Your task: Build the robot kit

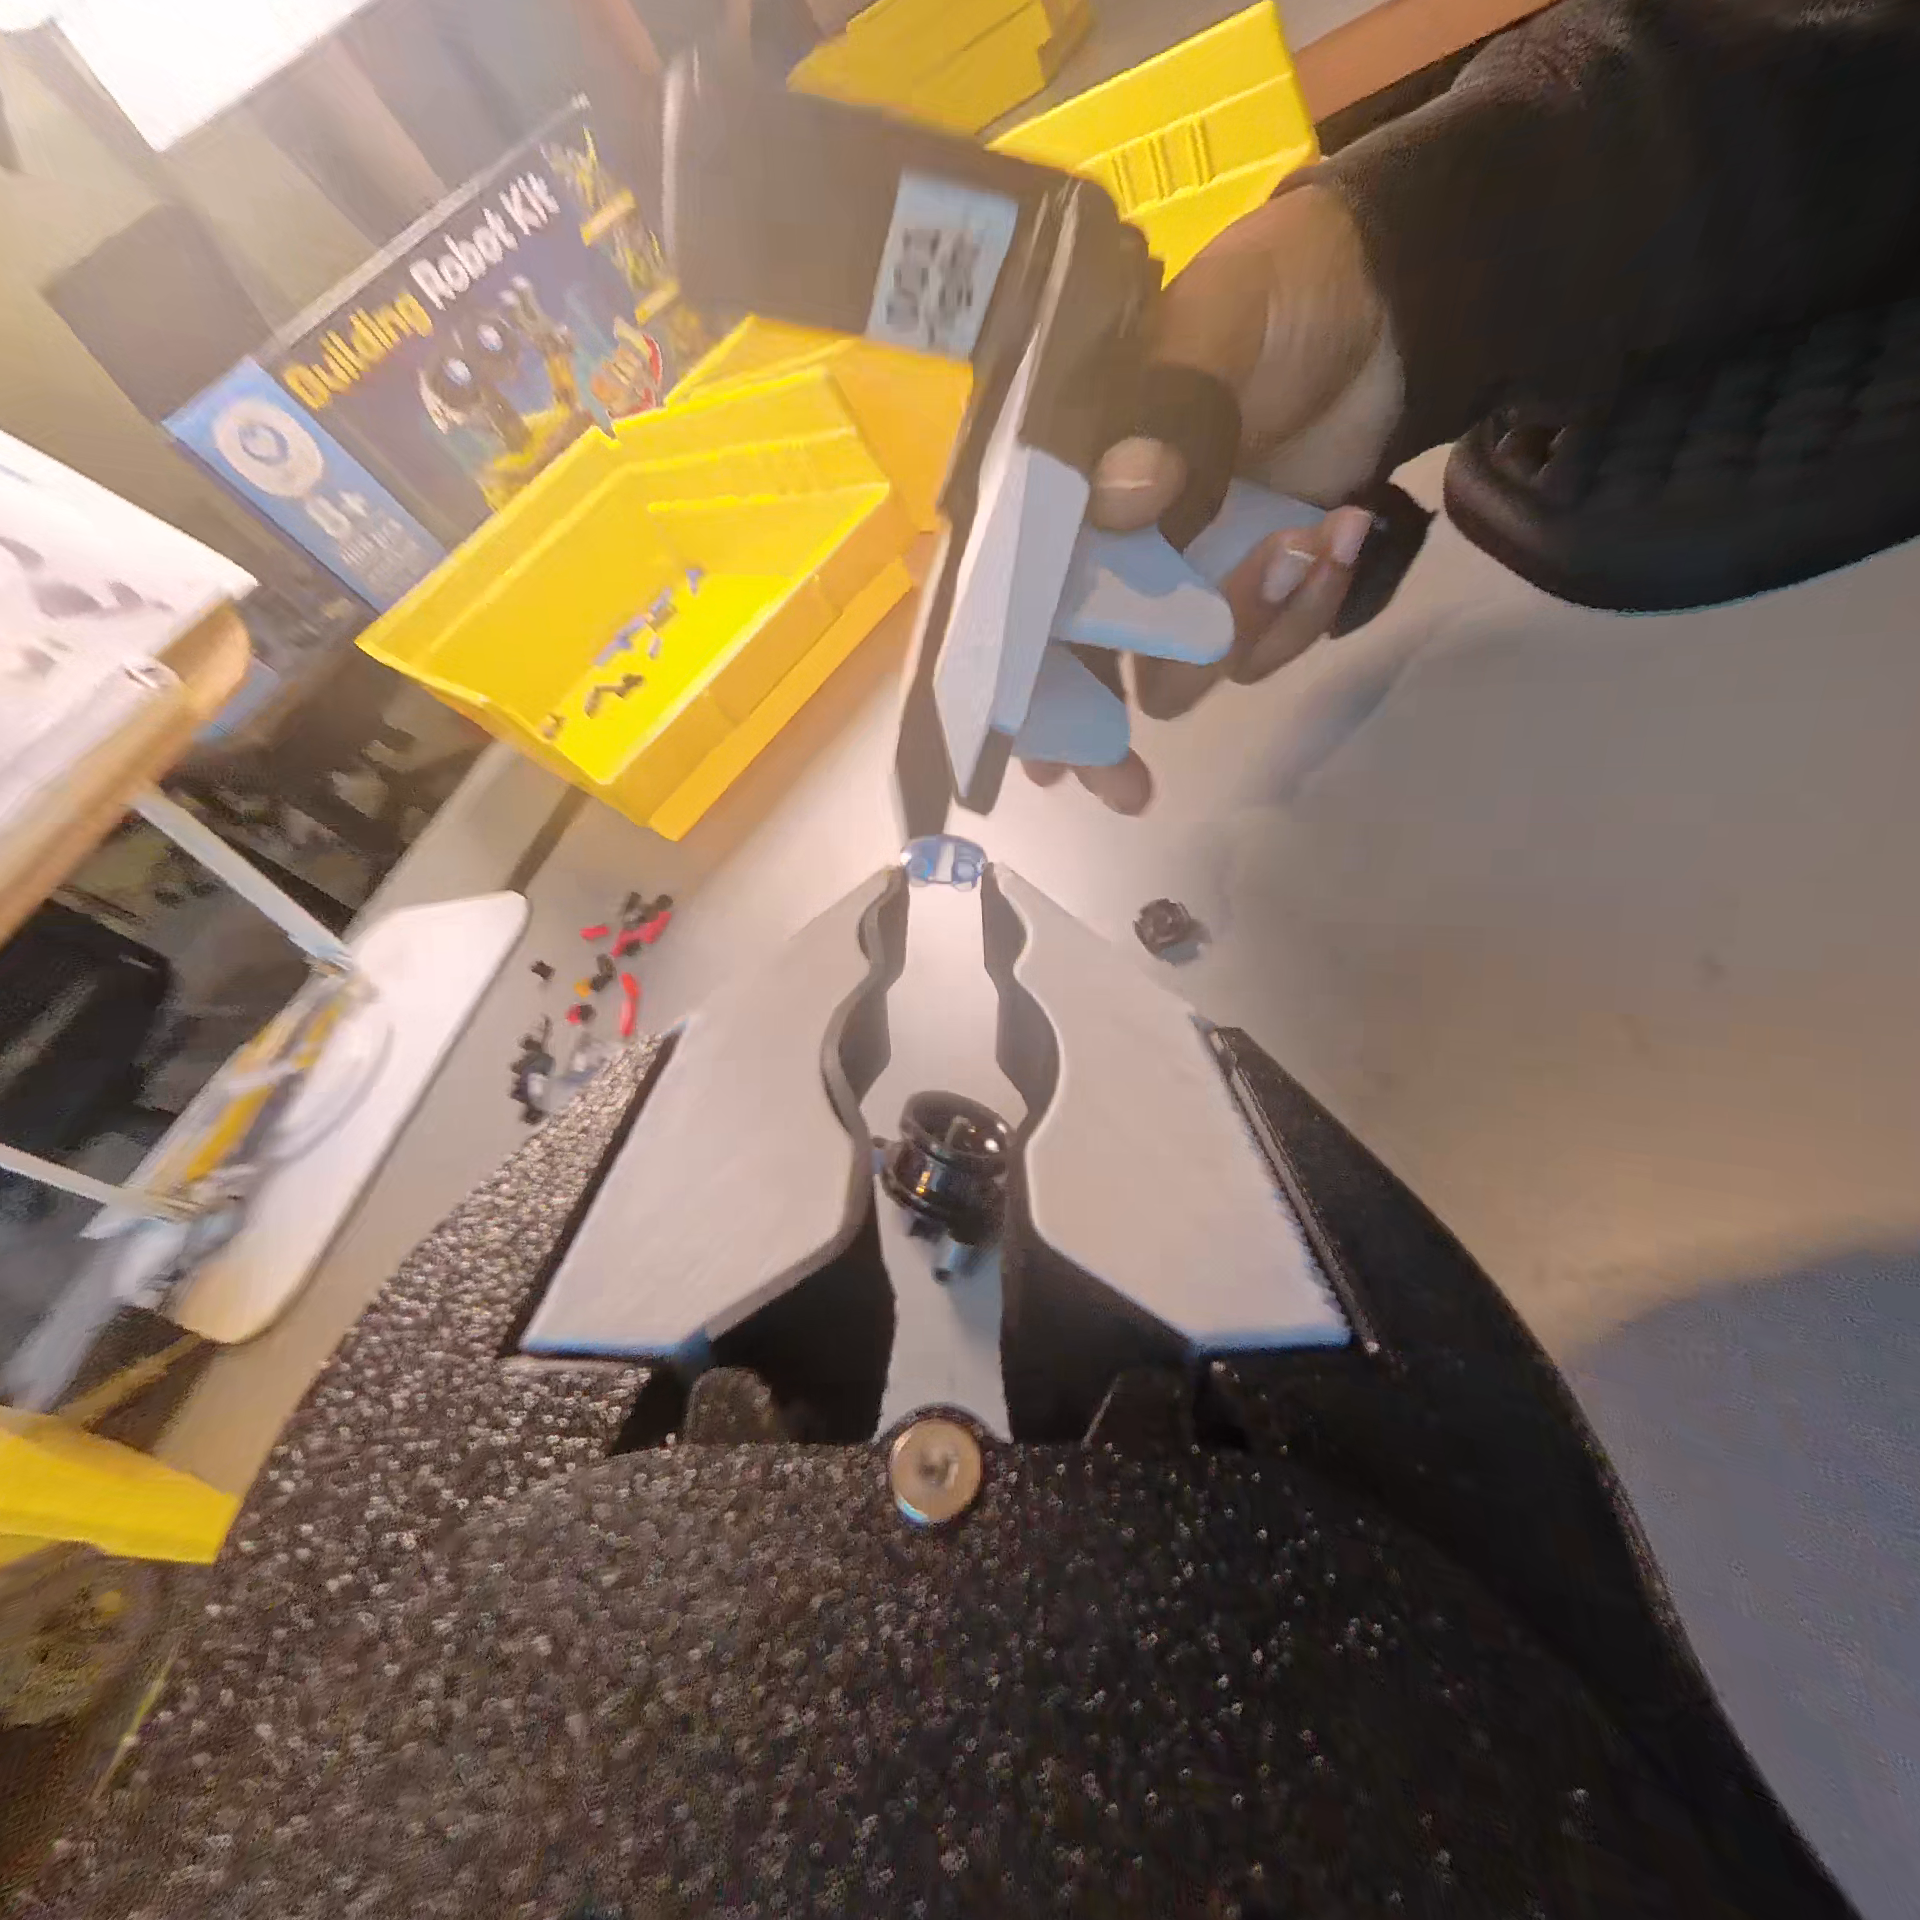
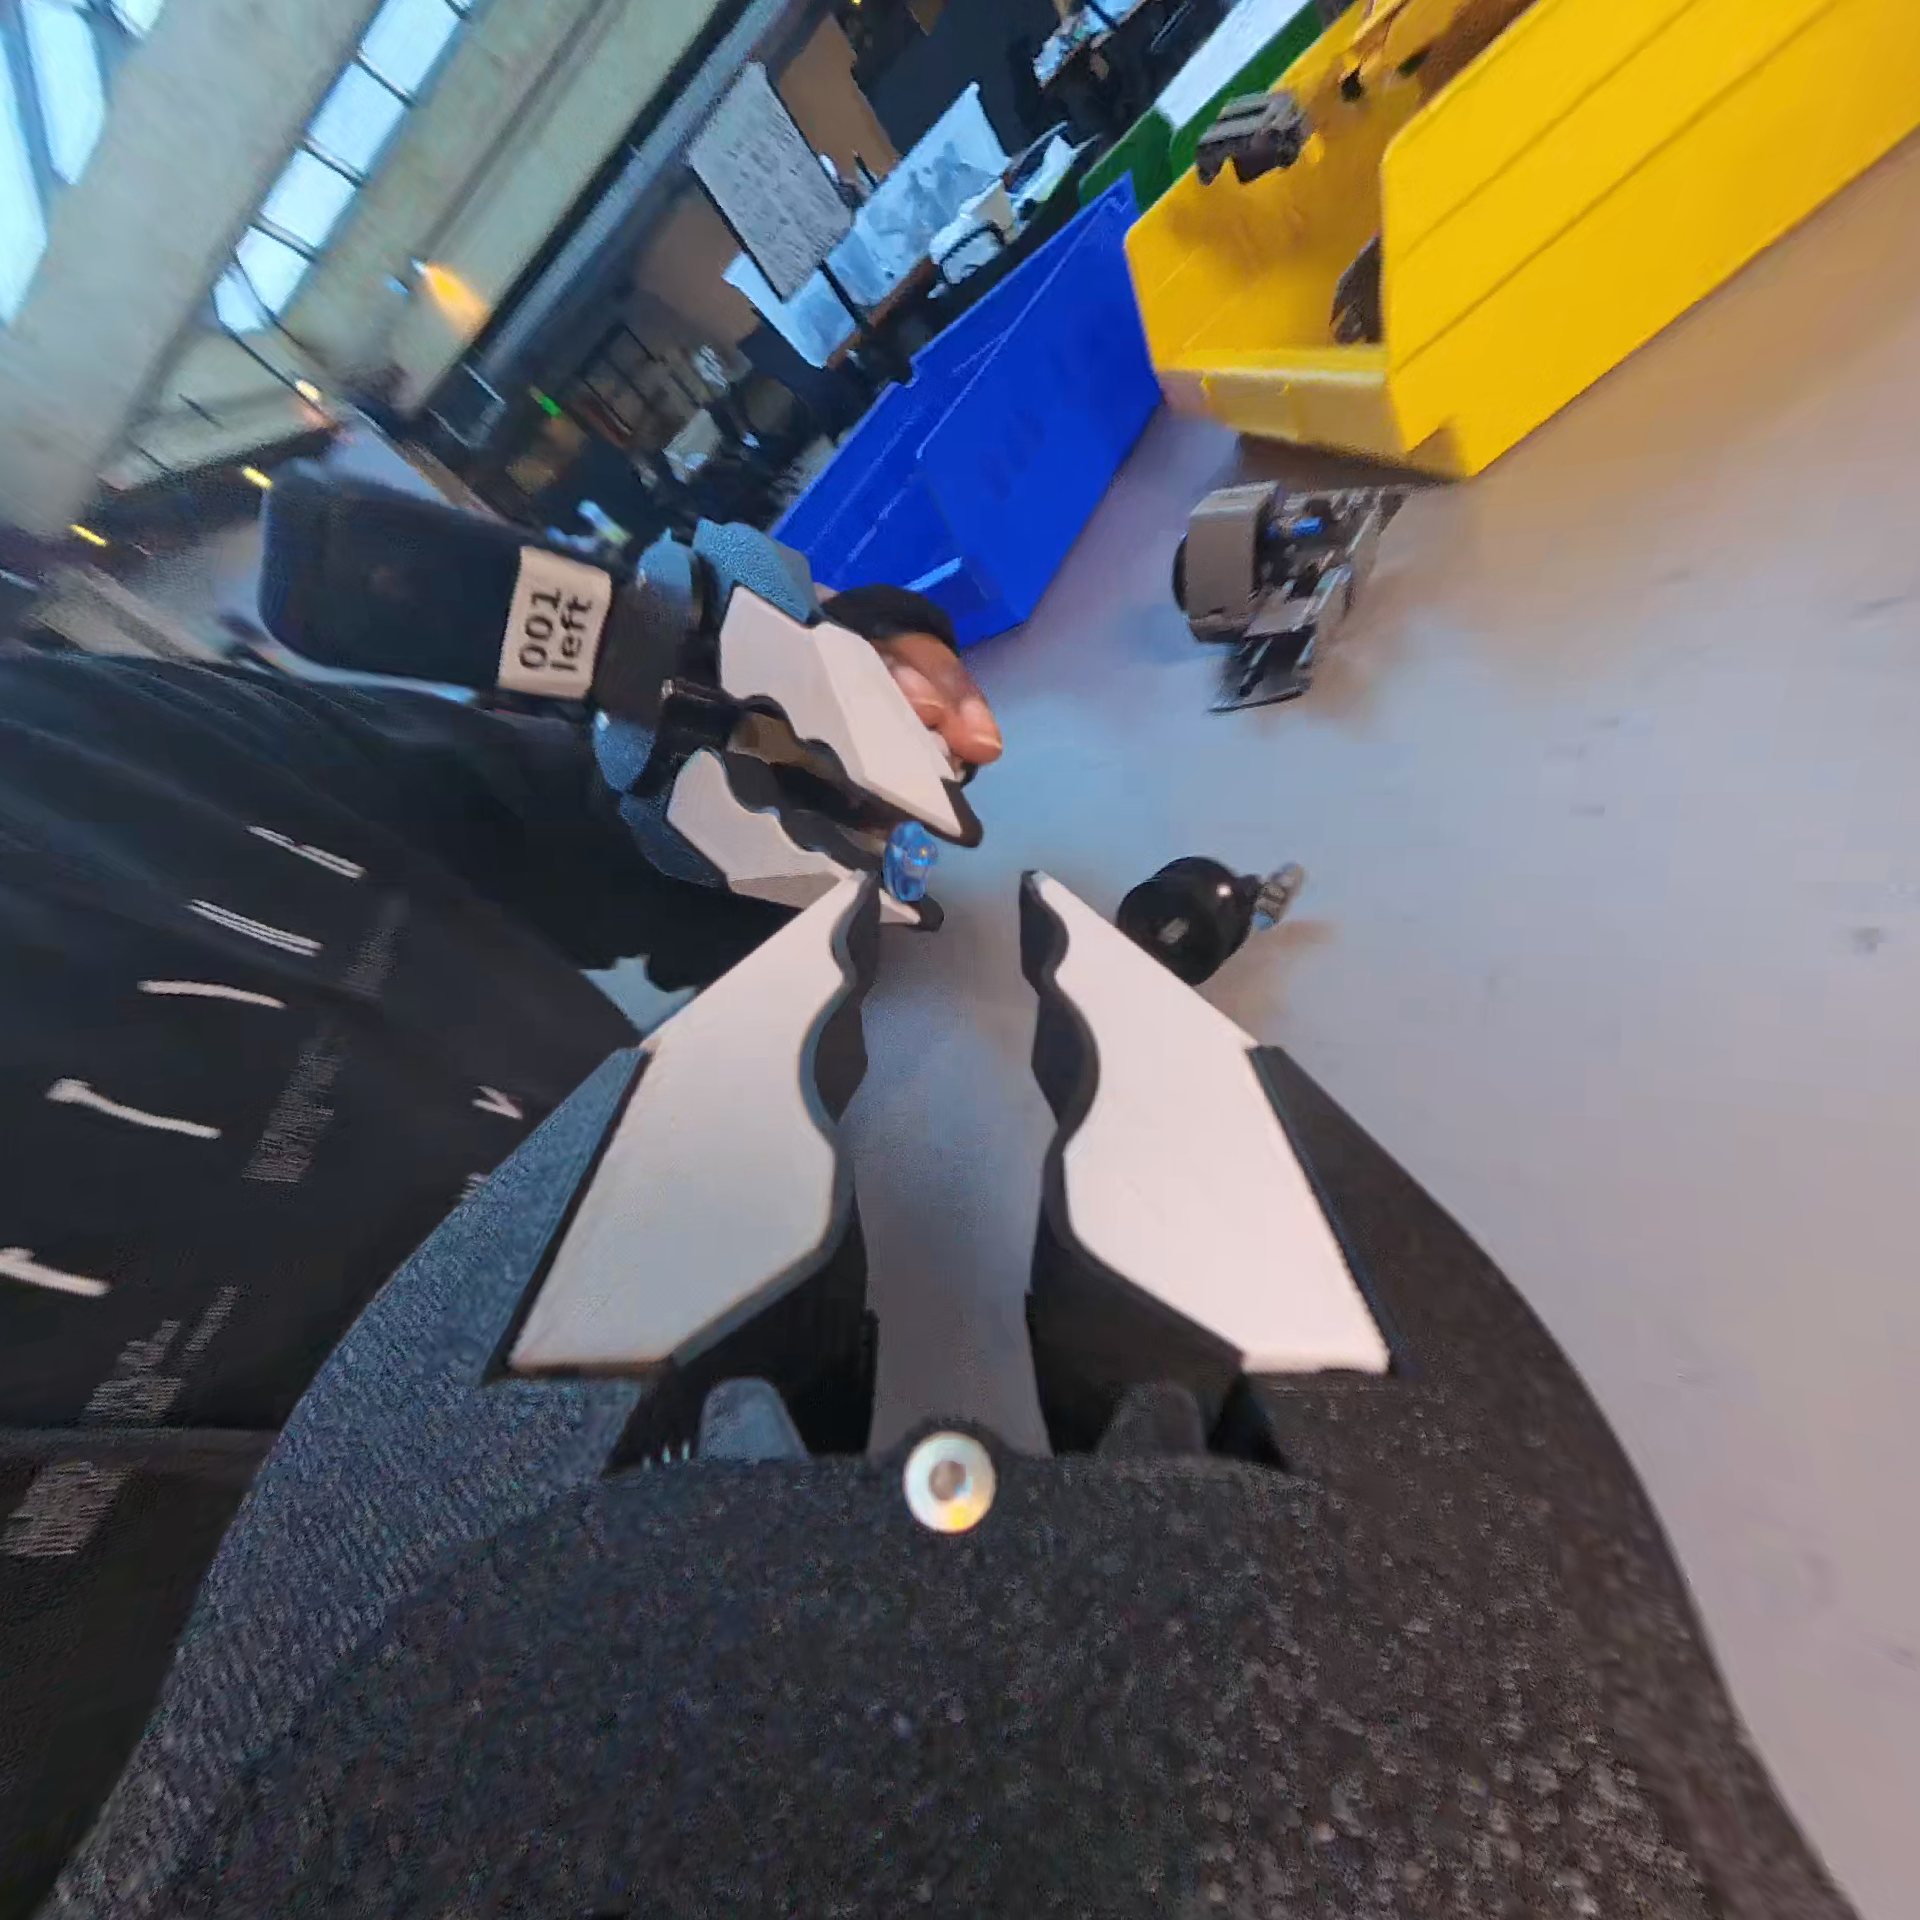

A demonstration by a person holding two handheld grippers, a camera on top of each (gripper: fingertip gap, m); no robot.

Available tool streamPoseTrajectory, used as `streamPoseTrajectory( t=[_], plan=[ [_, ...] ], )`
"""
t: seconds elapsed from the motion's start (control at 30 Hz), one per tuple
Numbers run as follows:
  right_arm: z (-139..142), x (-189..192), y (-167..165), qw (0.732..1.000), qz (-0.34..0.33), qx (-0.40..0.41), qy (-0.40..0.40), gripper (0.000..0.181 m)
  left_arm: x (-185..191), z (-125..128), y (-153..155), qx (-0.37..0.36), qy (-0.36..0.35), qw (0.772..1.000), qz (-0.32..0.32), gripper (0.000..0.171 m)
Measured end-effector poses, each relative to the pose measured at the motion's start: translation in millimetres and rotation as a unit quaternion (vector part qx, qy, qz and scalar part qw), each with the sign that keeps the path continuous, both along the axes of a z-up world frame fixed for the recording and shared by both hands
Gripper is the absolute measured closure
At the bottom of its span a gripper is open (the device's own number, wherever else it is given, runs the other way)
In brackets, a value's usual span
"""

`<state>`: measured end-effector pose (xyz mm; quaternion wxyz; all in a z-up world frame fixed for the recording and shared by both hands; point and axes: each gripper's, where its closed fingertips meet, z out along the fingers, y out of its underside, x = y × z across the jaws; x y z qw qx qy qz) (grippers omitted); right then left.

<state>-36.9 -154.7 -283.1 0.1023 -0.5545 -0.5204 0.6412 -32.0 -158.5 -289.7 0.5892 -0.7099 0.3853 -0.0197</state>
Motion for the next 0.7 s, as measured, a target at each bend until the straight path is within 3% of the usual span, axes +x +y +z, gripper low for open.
streamPoseTrajectory(
  t=[0.07,0.17,0.27,0.5,0.7],
  plan=[
    [10.4,1.1,2.1,0.992,-0.013,0.117,0.049,0.153,3.1,-6.7,-0.5,-0.054,-0.058,0.997,-0.013,0.159],
    [16.9,10.6,-12.4,0.949,0.019,0.296,0.111,0.153,11.9,-5.1,-4.6,-0.107,-0.145,0.982,-0.049,0.159],
    [5.9,16.4,-14.6,0.921,0.036,0.374,0.106,0.159,15.4,-1.7,-6.1,-0.118,-0.178,0.975,-0.064,0.160],
    [-3.8,5.7,-2.8,0.971,-0.026,0.239,0.002,0.159,9.8,-10.7,7.0,-0.065,-0.072,0.995,0.000,0.160],
    [-12.2,-0.5,1.2,0.980,-0.063,0.185,-0.041,0.161,2.0,-17.5,13.9,-0.033,0.012,0.998,0.042,0.160]
  ],
)
